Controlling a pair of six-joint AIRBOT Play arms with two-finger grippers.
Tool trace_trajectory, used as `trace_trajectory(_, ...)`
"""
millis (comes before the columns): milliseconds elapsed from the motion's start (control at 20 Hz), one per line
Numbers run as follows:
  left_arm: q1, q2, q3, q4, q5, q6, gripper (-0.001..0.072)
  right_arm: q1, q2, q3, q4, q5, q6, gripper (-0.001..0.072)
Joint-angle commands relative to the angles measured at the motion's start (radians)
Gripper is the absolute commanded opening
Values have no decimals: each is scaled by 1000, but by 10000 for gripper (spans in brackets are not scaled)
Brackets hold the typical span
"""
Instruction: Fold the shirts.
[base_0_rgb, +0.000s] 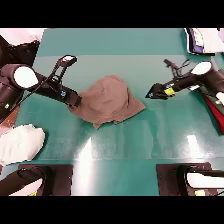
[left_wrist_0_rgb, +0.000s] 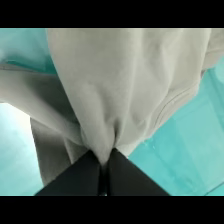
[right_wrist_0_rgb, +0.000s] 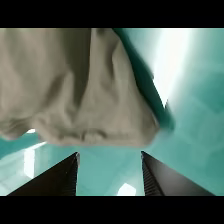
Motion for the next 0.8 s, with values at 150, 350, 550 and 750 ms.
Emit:
trace_trajectory(150, 0, 2, 2, 3, -28, -2, 31, 83, -180, 106, -152, 41, -5, 459)
trace_trajectory(350, 0, 2, 2, 3, -27, -2, 31, 85, -224, 106, -129, 65, -5, 456)
trace_trajectory(550, 0, 2, 2, 2, -18, -22, 32, 126, -225, 106, -116, 49, -6, 445)
trace_trajectory(750, 0, 2, 2, 2, -21, -26, 32, 178, -216, 106, -129, 52, -34, 16)
